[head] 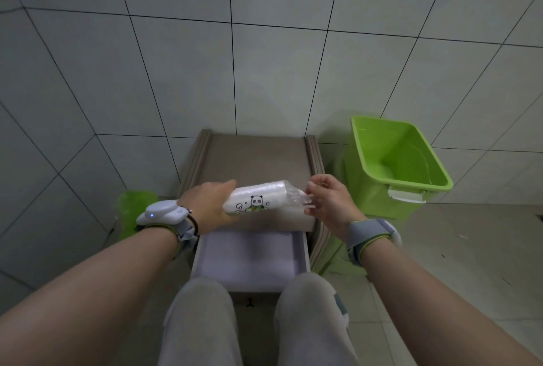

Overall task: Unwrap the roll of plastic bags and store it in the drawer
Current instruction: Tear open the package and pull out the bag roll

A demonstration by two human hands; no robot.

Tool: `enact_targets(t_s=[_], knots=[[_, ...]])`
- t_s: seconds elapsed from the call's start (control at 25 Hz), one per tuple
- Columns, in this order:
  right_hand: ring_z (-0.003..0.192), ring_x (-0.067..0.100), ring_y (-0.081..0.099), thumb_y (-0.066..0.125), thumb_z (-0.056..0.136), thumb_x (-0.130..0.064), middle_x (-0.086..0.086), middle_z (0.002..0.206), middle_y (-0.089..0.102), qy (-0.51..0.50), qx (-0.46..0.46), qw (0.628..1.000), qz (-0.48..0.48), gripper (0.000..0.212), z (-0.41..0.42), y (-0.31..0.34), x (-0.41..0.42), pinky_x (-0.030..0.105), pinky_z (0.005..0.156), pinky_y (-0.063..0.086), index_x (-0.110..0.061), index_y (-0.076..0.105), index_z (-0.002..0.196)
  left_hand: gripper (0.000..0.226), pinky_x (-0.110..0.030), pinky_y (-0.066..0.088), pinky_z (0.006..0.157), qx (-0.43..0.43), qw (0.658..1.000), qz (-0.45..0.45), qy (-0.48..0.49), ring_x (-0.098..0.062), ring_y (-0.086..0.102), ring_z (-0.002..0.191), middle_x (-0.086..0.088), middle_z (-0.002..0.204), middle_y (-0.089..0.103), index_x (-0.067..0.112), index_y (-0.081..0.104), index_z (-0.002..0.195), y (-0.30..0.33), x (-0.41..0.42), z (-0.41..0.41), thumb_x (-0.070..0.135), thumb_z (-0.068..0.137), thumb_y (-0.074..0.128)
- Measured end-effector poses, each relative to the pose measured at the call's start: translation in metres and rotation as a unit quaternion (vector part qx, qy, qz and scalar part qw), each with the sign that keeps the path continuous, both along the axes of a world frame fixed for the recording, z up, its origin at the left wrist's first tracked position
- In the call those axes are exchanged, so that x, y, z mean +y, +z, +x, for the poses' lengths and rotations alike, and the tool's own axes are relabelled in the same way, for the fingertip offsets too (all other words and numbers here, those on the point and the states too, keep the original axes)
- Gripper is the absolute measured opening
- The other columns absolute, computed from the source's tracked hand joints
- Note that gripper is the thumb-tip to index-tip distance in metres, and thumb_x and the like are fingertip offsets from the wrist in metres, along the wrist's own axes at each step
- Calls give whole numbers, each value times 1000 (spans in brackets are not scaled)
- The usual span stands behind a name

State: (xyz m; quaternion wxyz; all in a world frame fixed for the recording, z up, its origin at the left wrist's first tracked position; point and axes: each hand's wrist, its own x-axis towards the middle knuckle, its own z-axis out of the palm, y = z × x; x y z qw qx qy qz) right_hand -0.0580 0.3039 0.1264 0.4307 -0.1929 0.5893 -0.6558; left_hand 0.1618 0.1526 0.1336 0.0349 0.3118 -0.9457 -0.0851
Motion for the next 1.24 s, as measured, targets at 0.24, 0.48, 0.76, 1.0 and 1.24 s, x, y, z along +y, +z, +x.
enact_targets(t_s=[0.24, 0.48, 0.76, 1.0, 1.24], knots=[[76, 23, 52, 51, 89, 11, 14, 104, 58, 269, -36, 960, 71, 40, -8, 4, 6, 27, 56, 54, -16, 71, 110, 42, -31, 44, 62, -42, 997, 0, -66, -27, 62, 82, 5, 91, 64, 34, 31, 83, -2, -2, 0, 49, 68, 68], [47, 15, 61, 61, 83, 14, 20, 82, 59, 238, 119, 960, 85, 27, 0, 5, 6, 24, 45, 54, -10, 67, 95, 37, -28, 40, 58, -65, 995, 26, -70, -26, 63, 77, 5, 86, 63, 33, 35, 83, -6, -1, 4, 44, 67, 66], [47, 12, 62, 73, 78, 3, 10, 64, 67, 300, 333, 878, 168, 22, 6, 10, 0, 24, 49, 53, 0, 69, 100, 35, -26, 36, 59, -103, 991, 25, -78, -25, 60, 75, 3, 85, 62, 30, 39, 86, -5, 8, -2, 41, 70, 68], [47, 21, 50, 67, 89, -4, 18, 64, 55, 36, 145, 985, 82, 11, 9, 3, -6, 46, 64, 56, 2, 63, 98, 34, -30, 49, 66, -30, 991, 125, -40, -24, 65, 85, 0, 96, 69, 24, 51, 97, -2, 21, -5, 40, 73, 71], [74, 25, 65, 61, 79, -7, 13, 91, 67, 177, -15, 983, 53, 26, -5, 2, 3, 37, 71, 56, -19, 76, 97, 38, -27, 44, 67, -72, 984, 159, -34, -25, 63, 90, -3, 100, 68, 17, 58, 101, 9, 16, -5, 37, 74, 74]])
